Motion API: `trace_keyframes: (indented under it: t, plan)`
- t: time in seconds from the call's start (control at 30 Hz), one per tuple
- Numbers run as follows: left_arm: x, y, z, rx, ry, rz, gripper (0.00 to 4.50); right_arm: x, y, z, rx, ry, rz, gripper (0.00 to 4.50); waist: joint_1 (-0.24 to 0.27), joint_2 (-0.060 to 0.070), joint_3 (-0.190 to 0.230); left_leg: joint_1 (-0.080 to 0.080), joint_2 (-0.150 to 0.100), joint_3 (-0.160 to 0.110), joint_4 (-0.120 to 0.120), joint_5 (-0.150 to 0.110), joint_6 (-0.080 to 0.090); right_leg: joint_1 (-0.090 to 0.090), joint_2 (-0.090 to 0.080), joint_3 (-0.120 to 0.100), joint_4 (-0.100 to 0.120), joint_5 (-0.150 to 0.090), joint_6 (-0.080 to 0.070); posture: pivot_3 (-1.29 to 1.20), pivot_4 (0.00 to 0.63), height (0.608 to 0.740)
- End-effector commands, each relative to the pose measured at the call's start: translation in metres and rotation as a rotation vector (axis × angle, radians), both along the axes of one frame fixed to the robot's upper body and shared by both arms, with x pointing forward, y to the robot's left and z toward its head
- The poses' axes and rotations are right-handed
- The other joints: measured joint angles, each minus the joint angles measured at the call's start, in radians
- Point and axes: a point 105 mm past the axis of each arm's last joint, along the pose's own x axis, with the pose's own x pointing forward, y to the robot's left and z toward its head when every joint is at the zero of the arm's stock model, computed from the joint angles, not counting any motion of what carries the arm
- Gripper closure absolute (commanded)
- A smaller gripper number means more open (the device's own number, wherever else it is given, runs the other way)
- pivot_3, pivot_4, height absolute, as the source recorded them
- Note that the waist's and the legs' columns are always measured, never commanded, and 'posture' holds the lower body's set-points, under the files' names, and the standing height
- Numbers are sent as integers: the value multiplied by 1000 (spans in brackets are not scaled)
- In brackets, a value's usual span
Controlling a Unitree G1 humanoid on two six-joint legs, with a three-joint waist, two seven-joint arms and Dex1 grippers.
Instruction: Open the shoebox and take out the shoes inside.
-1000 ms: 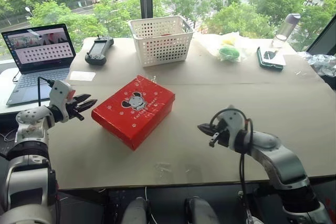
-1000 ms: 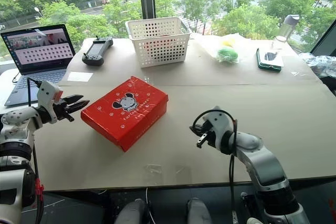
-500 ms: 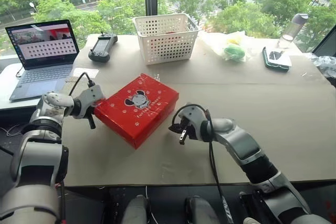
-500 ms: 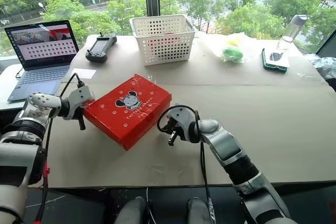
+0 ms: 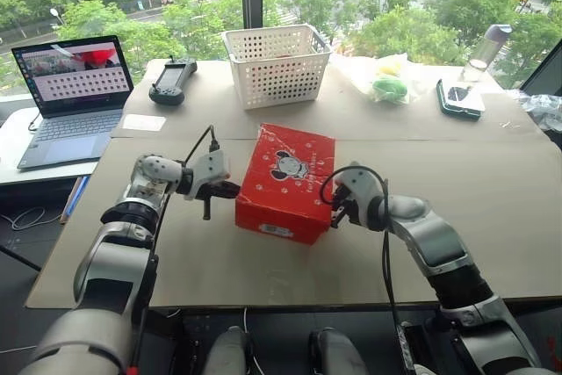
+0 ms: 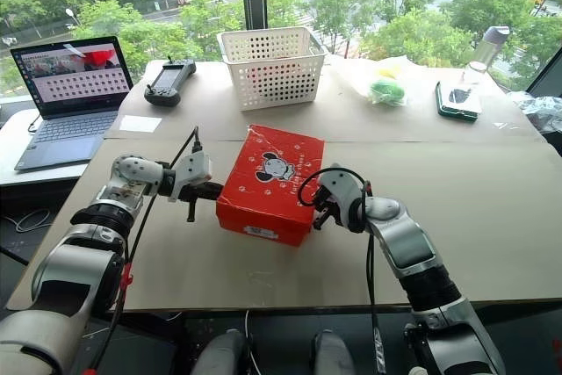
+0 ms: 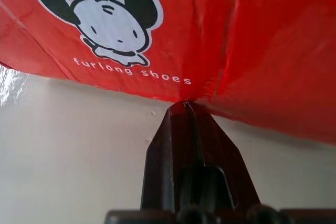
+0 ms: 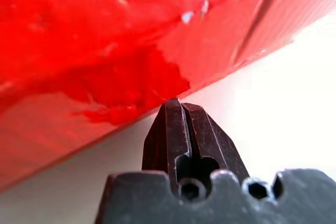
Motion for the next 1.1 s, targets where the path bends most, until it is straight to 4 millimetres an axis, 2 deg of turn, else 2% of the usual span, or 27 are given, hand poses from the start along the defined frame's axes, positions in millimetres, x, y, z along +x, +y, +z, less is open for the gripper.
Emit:
trace_keyframes:
  t: [0.03, 0.2, 0.43, 0.57, 0.73, 0.87, 1.0, 1.03, 1.1]
  plan:
    - [1, -33, 20, -127, -124, -42, 4474, 0, -19, 19, 15, -52, -32, 4500, 3, 0, 0, 0, 0, 0, 1, 0, 0, 0, 0, 0, 0, 0, 0, 0, 150, 733]
    - [-26, -61, 6, -197, -67, -134, 4474, 2, -47, 20, -15, -62, -118, 4500, -9, 0, 0, 0, 0, 0, 1, 0, 0, 0, 0, 1, 0, 0, 0, 0, 150, 733]
    - [-62, -59, -9, -193, 13, -164, 4474, 10, -58, 23, 9, -88, -205, 4500, -19, 1, 0, 5, 1, 0, 1, 0, 0, 1, 1, 3, 2, -2, 3, 0, 150, 733]
    - [-64, -48, -10, -183, 29, -105, 4474, 9, -53, 21, 18, -82, -187, 4500, -17, 2, 0, 6, 1, 0, 0, 0, 0, 1, 1, 4, 2, -3, 4, 0, 150, 733]
    - [-59, -25, -12, -178, 22, 5, 4474, 6, -53, 18, 23, -66, -179, 4500, -18, 2, 0, 7, 2, 0, -1, 0, 0, 1, 1, 4, 2, -3, 4, 0, 150, 733]
    - [-47, 5, 0, -248, -21, 169, 4474, 2, -59, 13, 11, -47, -171, 4500, -18, 2, 0, 10, 1, 0, -4, 0, 0, 2, 2, 5, 2, -3, 3, 0, 150, 733]
    - [-47, 36, 18, -341, -100, 302, 4474, -1, -65, 11, -9, -47, -149, 4500, -19, 2, 1, 11, 2, -1, -6, 0, 0, 1, 2, 5, 1, -4, 2, 0, 150, 733]
    - [-49, 42, 22, -390, -87, 347, 4474, -1, -65, 12, -4, -52, -140, 4500, -19, 2, 1, 11, 2, -1, -6, 0, 0, 1, 2, 6, 1, -3, 2, 0, 150, 733]
    - [-74, 46, 30, -485, 3, 354, 4474, -2, -66, 10, -8, -50, -103, 4500, -21, 2, 1, 11, 2, -2, -6, 0, 0, 2, 2, 6, 1, -3, 2, 0, 150, 733]
